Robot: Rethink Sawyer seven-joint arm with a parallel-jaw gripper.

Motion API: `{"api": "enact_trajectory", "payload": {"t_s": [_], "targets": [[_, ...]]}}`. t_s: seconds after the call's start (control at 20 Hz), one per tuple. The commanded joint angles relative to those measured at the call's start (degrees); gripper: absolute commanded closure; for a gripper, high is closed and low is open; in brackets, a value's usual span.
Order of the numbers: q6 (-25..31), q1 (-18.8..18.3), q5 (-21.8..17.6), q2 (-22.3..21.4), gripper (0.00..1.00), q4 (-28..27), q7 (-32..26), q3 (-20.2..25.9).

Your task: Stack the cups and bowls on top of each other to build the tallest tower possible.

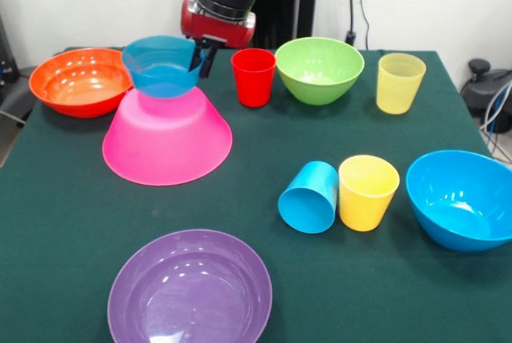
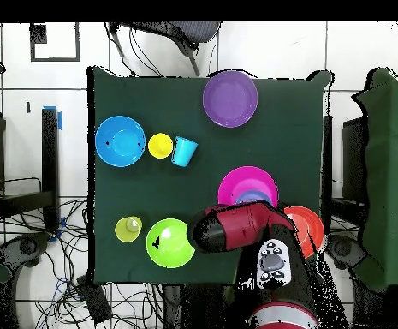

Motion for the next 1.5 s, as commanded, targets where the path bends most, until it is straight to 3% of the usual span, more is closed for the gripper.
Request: {"api": "enact_trajectory", "payload": {"t_s": [0.05,1.15,1.2,1.5], "targets": [[-1.6,0.7,-2.3,3.2,1.0,-3.3,1.7,2.9],[-7.1,0.2,-1.2,3.3,1.0,-3.6,2.9,3.2],[-6.9,-0.1,-1.0,3.2,0.0,-3.4,2.6,3.5],[-4.8,-0.4,-0.6,3.2,0.0,-3.6,1.6,4.1]]}}
